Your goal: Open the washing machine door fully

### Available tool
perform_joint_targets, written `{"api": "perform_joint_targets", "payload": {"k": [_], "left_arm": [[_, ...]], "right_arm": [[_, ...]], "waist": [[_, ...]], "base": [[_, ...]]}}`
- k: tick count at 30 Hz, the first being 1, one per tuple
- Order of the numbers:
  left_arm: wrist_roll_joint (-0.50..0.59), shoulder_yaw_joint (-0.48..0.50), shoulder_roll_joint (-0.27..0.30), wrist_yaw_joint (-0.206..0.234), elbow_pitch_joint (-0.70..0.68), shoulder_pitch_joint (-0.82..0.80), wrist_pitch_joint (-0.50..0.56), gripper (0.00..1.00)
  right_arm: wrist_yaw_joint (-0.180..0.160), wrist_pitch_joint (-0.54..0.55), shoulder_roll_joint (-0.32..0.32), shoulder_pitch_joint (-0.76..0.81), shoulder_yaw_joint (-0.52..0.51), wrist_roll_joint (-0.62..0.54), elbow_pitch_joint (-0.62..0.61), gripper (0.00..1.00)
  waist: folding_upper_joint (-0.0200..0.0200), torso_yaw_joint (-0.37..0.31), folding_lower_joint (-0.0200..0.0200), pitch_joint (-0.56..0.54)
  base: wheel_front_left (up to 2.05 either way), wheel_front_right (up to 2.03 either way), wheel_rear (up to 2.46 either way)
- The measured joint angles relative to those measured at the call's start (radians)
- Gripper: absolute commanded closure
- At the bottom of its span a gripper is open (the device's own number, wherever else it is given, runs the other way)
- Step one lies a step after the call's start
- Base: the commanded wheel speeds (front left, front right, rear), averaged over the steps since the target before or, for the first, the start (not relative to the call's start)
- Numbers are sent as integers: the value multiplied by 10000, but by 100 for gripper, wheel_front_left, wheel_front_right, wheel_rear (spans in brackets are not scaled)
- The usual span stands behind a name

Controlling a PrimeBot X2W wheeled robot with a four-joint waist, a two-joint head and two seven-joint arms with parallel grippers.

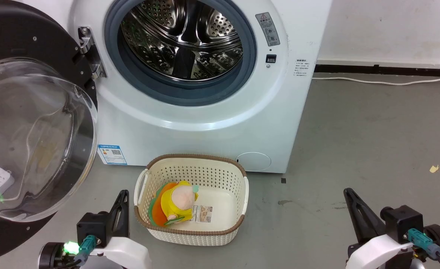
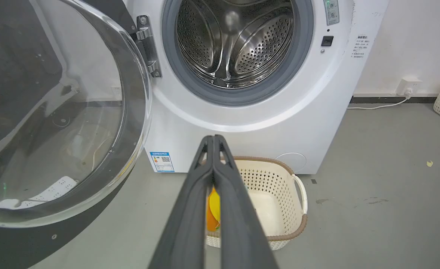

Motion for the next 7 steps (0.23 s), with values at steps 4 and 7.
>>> {"api": "perform_joint_targets", "payload": {"k": [4, 7], "left_arm": [[0, 0, 0, 0, 0, 0, 0, 100], [0, 0, 0, 0, 0, 0, 0, 100]], "right_arm": [[0, 0, 0, 0, 0, 0, 0, 100], [0, 0, 0, 0, -2, 0, 0, 100]], "waist": [[0, 0, 0, 0], [0, 0, 0, 0]], "base": [[0, 0, 0], [0, 0, 0]]}}
